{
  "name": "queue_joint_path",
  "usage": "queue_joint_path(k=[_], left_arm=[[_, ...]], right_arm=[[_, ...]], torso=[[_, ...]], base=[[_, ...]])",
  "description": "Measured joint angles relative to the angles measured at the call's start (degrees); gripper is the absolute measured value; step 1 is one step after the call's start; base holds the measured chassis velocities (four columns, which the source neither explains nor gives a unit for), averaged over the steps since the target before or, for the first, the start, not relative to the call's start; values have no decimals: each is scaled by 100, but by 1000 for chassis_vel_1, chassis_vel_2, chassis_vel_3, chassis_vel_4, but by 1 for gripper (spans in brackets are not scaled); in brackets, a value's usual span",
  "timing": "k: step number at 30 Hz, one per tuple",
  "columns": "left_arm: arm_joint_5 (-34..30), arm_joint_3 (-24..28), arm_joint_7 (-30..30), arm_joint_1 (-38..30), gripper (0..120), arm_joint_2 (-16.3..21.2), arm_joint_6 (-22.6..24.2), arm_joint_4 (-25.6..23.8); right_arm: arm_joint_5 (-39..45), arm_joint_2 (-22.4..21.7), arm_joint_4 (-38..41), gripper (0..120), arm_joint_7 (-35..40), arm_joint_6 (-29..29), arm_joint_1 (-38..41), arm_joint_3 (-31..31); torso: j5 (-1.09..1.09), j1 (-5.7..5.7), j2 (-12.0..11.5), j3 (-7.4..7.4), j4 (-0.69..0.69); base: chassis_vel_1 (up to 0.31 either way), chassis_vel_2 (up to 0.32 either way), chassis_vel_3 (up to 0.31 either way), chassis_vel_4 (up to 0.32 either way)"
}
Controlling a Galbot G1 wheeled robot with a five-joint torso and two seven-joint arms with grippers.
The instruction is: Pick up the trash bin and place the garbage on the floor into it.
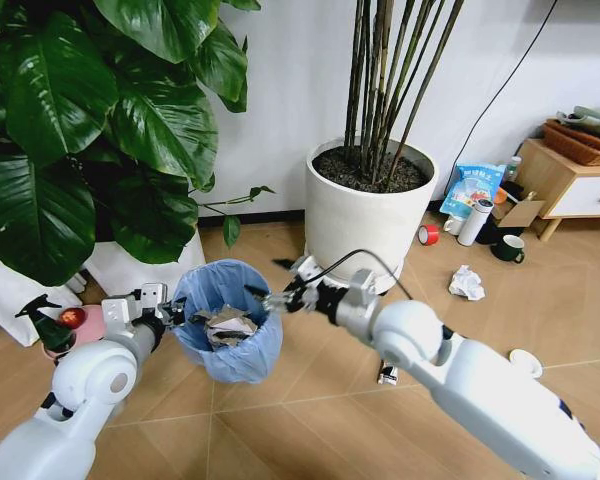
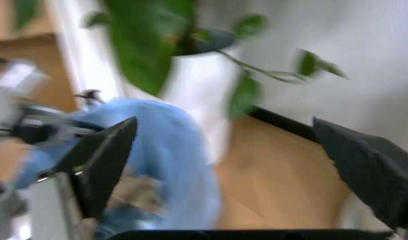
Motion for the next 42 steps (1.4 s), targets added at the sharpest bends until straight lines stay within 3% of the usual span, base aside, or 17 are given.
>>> queue_joint_path(k=[3, 8, 12, 19, 24, 35, 42], left_arm=[[85, -52, 18, 96, 0, -22, -19, -64], [161, -134, 25, 229, 0, -114, -45, -207], [262, -190, 42, 328, 0, -181, -66, -256], [456, -249, 76, 438, 0, -224, -111, -392], [558, -264, 156, 516, 0, -226, -147, -413], [544, -212, 185, 540, 0, -124, -152, -447], [539, -182, 180, 553, 0, -109, -152, -454]], right_arm=[[-41, -76, -73, 100, 103, -53, -350, 435], [-370, -166, -802, 100, 118, -13, -1683, 1851], [-667, -86, -1294, 100, 88, 249, -2274, 2230], [-1118, 313, -2427, 100, -121, 672, -2649, 2290], [-1150, 630, -3273, 100, -6, 699, -2341, 2170], [-867, 1502, -4302, 100, 692, 651, -1799, 2090], [-797, 1795, -4828, 100, 798, 631, -1576, 2084]], torso=[[-1, -1, 0, -1, 0], [-1, 0, 0, -1, -3], [-3, -1, -1, -1, -3], [-1, -1, 0, -1, 0], [-3, -1, -1, 0, -1], [-2, 0, -1, 0, 0], [0, 0, -1, 0, 0]], base=[[0, 0, 0, 0], [0, 0, 0, 0], [0, 0, 0, 0], [0, 0, 0, 0], [0, 0, 0, 0], [0, 0, 0, 0], [0, 0, 0, 0]])
